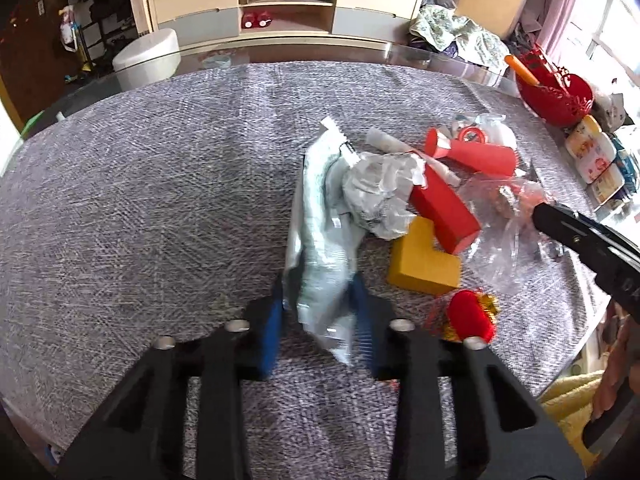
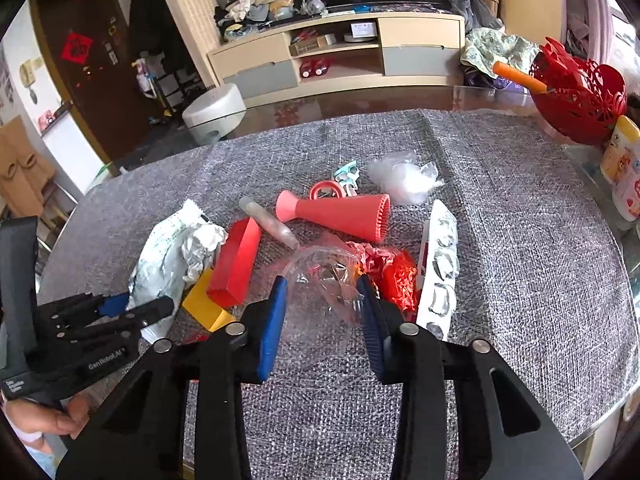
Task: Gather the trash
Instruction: 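Grasp the white-green packet with the left tool while the right tool grasps the clear bag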
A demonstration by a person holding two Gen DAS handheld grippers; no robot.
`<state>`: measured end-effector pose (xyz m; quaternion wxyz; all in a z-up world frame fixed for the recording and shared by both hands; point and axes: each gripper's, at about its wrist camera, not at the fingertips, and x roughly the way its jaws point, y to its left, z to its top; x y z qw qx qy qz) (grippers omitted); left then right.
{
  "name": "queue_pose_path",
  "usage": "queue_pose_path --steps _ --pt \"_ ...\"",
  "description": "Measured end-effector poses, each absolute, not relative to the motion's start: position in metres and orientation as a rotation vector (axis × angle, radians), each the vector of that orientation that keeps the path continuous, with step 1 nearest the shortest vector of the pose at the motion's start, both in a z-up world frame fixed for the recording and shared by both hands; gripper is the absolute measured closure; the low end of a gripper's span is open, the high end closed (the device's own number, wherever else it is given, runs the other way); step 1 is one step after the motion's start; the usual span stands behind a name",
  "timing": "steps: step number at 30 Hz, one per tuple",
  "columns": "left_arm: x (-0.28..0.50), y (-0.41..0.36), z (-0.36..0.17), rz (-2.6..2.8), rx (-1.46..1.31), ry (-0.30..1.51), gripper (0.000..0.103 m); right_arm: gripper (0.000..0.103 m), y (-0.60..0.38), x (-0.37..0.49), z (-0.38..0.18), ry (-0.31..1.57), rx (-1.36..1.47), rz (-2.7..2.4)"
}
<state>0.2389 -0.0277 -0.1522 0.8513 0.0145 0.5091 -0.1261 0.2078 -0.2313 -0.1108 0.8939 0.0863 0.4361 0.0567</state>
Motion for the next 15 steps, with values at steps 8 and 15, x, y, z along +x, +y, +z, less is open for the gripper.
queue_pose_path --steps 8,15 --pt "0.231 -0.025 -0.138 -0.253 0.041 1.015 0.097 0.083 -0.239 0.200 -0.098 0.869 0.182 0.108" --pt "0.217 -0.022 -0.114 -0.218 0.061 0.945 0.097 0.086 -0.241 0.190 -0.082 0.828 0.188 0.107"
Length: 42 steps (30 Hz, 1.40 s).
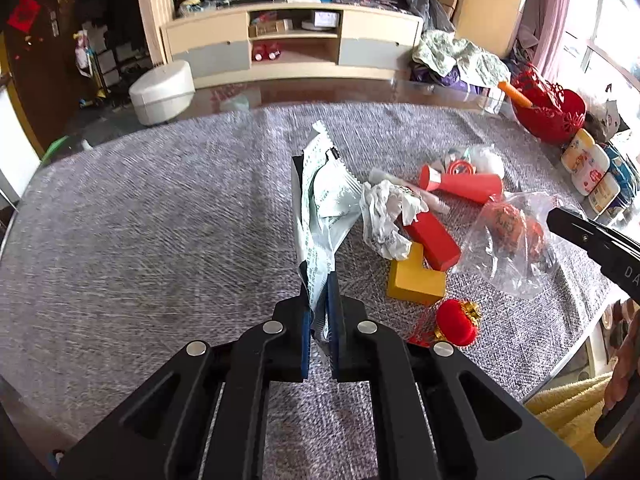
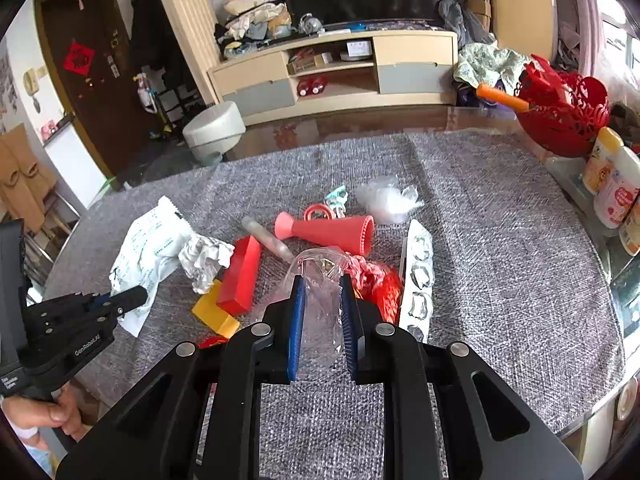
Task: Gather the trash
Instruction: 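Grasp the white-green packet with the left tool while the right tool grasps the clear bag, then lower the packet and clear bag into the bin and open both tools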
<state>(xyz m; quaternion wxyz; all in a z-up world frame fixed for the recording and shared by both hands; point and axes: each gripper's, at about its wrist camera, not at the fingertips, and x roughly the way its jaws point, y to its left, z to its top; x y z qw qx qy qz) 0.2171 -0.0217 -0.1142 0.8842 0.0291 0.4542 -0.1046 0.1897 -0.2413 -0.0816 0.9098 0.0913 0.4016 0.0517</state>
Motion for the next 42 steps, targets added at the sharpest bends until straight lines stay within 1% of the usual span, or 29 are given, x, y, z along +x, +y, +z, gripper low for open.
queue_pose_path --steps 10,15,19,24,35,42 --pt "0.180 -0.013 -0.071 -0.203 0.067 0.865 0.097 0.086 -0.243 0.156 -0.041 0.748 0.199 0.126" --pt "0.145 -0.013 -0.050 -0.215 0.065 0.830 0.097 0.086 -0.242 0.130 -0.026 0.720 0.191 0.128" --pt "0.113 -0.015 -0.043 -0.225 0.069 0.824 0.097 0.086 -0.240 0.104 -0.021 0.717 0.174 0.115" --pt "0.074 -0.020 -0.048 -0.246 0.070 0.846 0.097 0.085 -0.235 0.074 -0.026 0.743 0.161 0.137" --pt "0.006 -0.021 -0.074 -0.320 0.033 0.909 0.096 0.085 -0.221 0.008 -0.073 0.867 0.102 0.156" --pt "-0.014 -0.023 -0.114 -0.362 0.002 1.007 0.096 0.085 -0.217 -0.007 -0.105 0.951 0.125 0.158"
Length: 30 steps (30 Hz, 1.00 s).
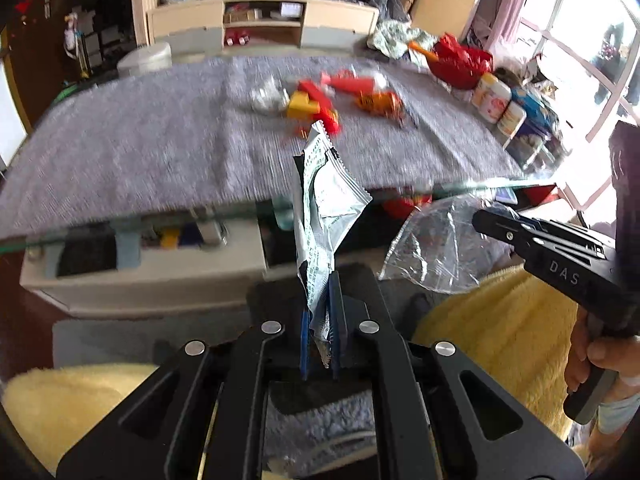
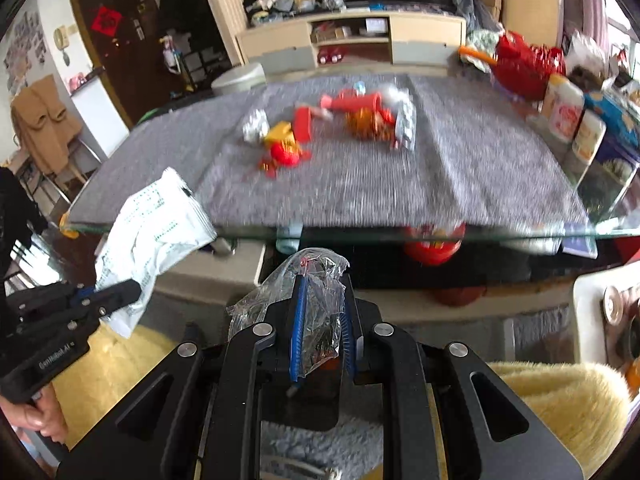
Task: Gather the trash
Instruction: 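Lower the packet and clear bag into the bin and open both tools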
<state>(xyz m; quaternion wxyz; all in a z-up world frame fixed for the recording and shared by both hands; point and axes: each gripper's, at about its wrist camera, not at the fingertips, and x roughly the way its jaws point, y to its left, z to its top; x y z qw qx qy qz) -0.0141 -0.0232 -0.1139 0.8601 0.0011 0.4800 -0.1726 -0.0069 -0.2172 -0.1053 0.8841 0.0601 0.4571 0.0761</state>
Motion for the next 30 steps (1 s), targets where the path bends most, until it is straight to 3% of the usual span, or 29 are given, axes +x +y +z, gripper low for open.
queue_pose_path --steps 13,25,27,30 --pt "-0.014 -0.032 -0.197 -0.404 -0.027 1.193 0.096 0.083 -0.202 -0.006 -0.177 1.134 0.134 0.163" --pt "-0.005 -0.035 -0.235 -0.422 -0.030 1.301 0.091 0.082 -0.188 0.008 -0.212 1.231 0.175 0.209" --pt "-0.003 -0.035 -0.238 -0.421 -0.034 1.311 0.086 0.078 -0.187 0.010 -0.214 1.237 0.180 0.212" --pt "-0.001 -0.033 -0.240 -0.411 -0.035 1.316 0.075 0.060 -0.186 0.013 -0.214 1.237 0.189 0.212"
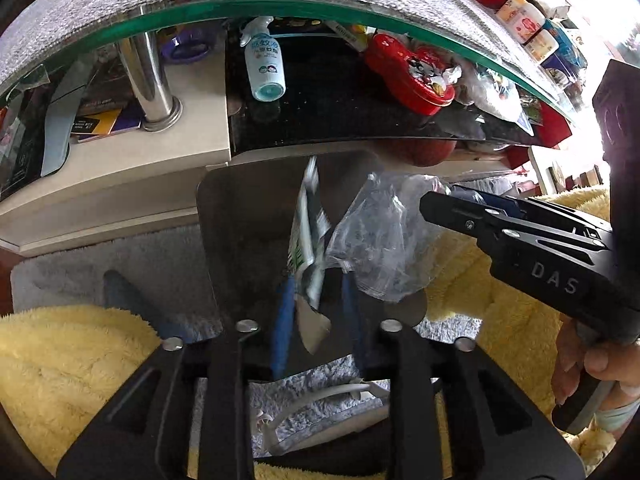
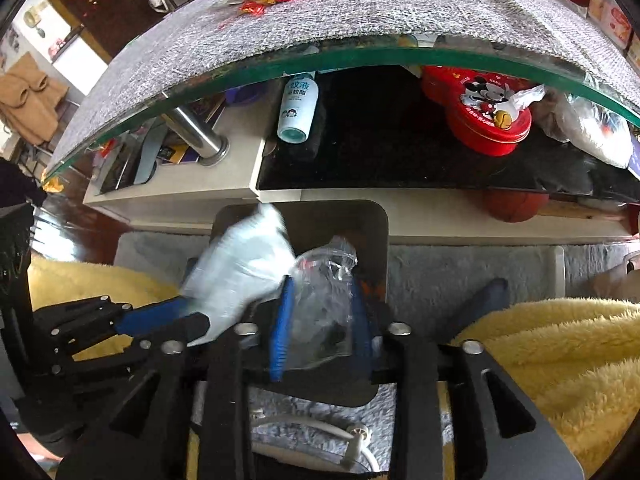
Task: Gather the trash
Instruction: 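Lower the packet and clear bag into the bin and open both tools, then grasp the red lantern with the left tool while the right tool grasps the candy wrapper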
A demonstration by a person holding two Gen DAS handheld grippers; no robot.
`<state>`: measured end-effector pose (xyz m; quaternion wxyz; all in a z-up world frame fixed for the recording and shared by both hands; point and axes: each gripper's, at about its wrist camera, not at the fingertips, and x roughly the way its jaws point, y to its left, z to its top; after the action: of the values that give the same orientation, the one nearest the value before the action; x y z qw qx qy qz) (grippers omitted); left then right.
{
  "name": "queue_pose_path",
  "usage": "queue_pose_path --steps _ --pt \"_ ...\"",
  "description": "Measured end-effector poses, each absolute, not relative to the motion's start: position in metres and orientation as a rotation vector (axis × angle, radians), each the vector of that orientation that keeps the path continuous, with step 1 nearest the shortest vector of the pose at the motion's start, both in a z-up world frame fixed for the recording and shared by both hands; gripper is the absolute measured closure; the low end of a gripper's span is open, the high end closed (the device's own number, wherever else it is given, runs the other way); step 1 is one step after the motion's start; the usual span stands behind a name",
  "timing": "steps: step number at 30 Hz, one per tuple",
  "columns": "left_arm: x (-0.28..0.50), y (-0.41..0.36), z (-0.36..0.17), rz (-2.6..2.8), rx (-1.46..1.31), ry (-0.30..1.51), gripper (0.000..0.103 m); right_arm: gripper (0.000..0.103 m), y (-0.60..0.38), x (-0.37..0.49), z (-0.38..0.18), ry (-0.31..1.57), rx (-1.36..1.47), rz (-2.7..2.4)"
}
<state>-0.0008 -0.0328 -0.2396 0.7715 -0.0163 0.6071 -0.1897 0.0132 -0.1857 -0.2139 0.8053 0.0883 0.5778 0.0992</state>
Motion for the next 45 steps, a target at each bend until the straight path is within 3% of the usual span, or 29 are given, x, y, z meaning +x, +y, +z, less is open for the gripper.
queue_pose_path --steps 2,6,8,10,14,23,38,42,45 --pt "0.001 -0.031 -0.240 -0.403 -0.035 1.315 0.068 0.047 -0.186 0.015 -0.212 1.230 0.188 0.211" --pt "0.004 -0.029 -0.237 -0.379 -0.018 1.305 0.053 0.036 -0.188 0.019 -0.209 1.220 0.187 0.202" --pt "0.005 -0.027 -0.234 -0.367 -0.006 1.295 0.033 0.024 -0.191 0.020 -0.205 1.208 0.181 0.187" --pt "0.007 -0.025 -0.227 -0.353 0.006 1.273 0.019 0.016 -0.195 0.023 -0.200 1.195 0.176 0.176" --pt "0.014 -0.020 -0.209 -0.329 0.015 1.233 0.008 0.013 -0.212 0.028 -0.182 1.151 0.198 0.145" --pt "0.043 -0.017 -0.162 -0.313 -0.006 1.135 0.008 0.011 -0.250 0.054 -0.134 1.020 0.210 0.048" --pt "0.118 -0.052 -0.135 -0.356 0.010 1.063 0.008 0.011 -0.268 0.125 -0.101 0.915 0.203 0.026" --pt "0.140 -0.062 -0.130 -0.368 0.018 1.040 0.009 0.017 -0.264 0.148 -0.094 0.888 0.202 0.051" --pt "0.157 -0.070 -0.130 -0.371 0.032 1.036 0.017 0.026 -0.259 0.168 -0.093 0.880 0.194 0.067"
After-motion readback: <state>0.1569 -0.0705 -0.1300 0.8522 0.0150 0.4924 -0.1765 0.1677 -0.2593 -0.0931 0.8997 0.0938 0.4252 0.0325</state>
